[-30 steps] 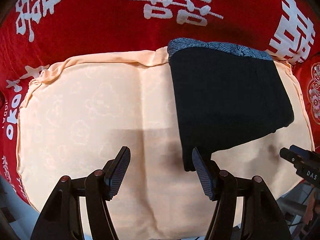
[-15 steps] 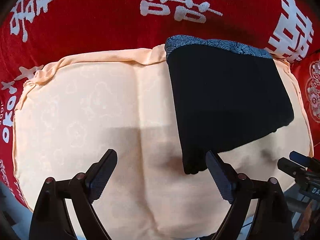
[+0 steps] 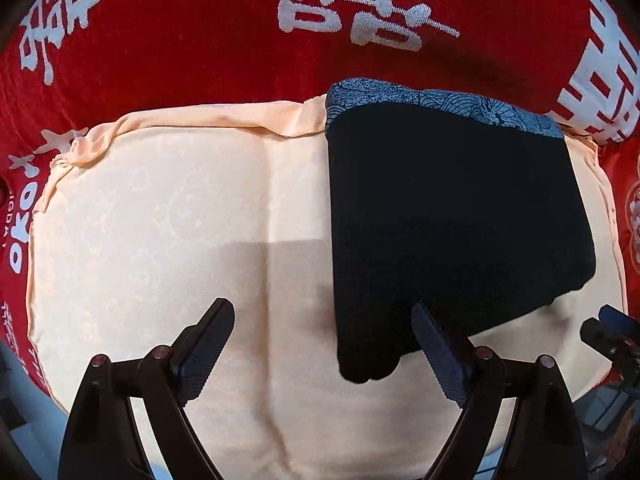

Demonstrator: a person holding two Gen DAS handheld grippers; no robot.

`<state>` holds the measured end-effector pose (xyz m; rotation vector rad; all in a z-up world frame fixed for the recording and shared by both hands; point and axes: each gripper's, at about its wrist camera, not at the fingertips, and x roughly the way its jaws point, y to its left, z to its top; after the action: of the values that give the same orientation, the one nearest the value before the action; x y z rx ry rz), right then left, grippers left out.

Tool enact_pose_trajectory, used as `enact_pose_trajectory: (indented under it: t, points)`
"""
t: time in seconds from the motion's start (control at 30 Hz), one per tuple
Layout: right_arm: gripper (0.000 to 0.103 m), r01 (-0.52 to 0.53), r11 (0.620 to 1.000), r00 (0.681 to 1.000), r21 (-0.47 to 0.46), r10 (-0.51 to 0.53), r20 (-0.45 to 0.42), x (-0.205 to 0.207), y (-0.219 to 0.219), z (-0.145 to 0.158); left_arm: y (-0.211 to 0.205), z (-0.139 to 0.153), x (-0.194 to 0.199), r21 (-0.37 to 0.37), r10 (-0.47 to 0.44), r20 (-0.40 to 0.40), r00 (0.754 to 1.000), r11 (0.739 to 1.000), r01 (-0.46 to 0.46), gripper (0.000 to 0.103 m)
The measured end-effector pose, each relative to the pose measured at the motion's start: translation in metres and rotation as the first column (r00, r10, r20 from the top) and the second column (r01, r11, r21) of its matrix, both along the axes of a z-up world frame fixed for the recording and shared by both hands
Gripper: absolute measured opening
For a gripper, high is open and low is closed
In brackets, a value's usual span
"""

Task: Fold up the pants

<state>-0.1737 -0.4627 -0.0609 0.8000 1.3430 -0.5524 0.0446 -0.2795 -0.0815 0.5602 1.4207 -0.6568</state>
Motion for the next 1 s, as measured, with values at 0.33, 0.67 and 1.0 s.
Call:
enact_pose_trajectory:
  t: [0.33, 0.67, 1.0]
  points:
    - [0.086, 0.069, 0.998, 0.998, 0.012, -0.069, 0.007, -0.028, -0.04, -0.004, -0.021, -0.008, 0.011, 0.026, 0.036, -0.006, 0.999, 0.999, -0.035, 0.091]
    - [0.086, 0.078, 0.99, 0.992, 0.121, -0.089, 0.087, -0.029, -0.083, -0.028, -0.036, -0.023, 0.035, -0.019, 0.099, -0.083, 0.992, 0.995, -0.101, 0.091]
    - [0.087, 0.055, 0.973, 0.982, 0.222, -0.094, 0.167, -0.017, -0.127, -0.06, -0.038, -0.039, 0.058, -0.103, 0.086, -0.216, 0.973, 0.988, -0.111, 0.091]
